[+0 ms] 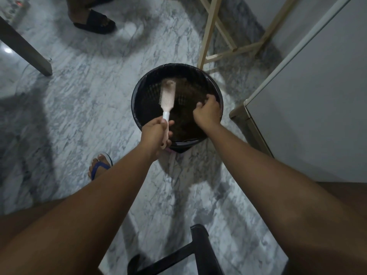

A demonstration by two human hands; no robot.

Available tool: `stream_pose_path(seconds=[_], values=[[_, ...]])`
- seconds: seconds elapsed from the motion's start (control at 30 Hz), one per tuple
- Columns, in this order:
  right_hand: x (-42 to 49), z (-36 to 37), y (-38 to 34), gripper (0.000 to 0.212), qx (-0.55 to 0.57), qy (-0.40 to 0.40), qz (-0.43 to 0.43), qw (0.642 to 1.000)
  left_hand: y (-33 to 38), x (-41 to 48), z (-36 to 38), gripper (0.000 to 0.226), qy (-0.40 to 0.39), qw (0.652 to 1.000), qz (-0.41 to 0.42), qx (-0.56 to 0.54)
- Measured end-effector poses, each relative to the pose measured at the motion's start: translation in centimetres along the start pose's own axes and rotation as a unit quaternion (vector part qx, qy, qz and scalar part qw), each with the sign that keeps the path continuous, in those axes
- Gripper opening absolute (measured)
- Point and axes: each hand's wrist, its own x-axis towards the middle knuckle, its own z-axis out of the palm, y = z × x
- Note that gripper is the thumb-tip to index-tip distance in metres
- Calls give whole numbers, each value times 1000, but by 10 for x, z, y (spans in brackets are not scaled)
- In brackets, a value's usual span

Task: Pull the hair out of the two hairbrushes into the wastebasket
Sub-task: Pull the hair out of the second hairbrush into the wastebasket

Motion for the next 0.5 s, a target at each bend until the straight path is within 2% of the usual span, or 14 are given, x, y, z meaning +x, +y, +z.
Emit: stream_pose_path(seconds=[0.03,0.1,0.23,0.3,0.4,0.5], values=[[-4,0,1,57,-18,-38,10,999,0,-1,0,21,-9,1000,7,9],[-14,2,-2,70,-12,-53,-44,998,-2,-2,0,23,-19,1000,11,22],[-17,5,-13,73,26,-38,-190,981,-3,-2,-2,27,-33,998,27,56],[-13,6,-19,62,35,-15,-211,977,-5,-3,-4,28,-38,996,33,76],[-4,7,-22,28,35,42,-229,972,-5,-2,-6,29,-40,996,36,77],[-1,5,-21,17,39,72,-247,966,-6,-1,-7,28,-35,997,30,62]])
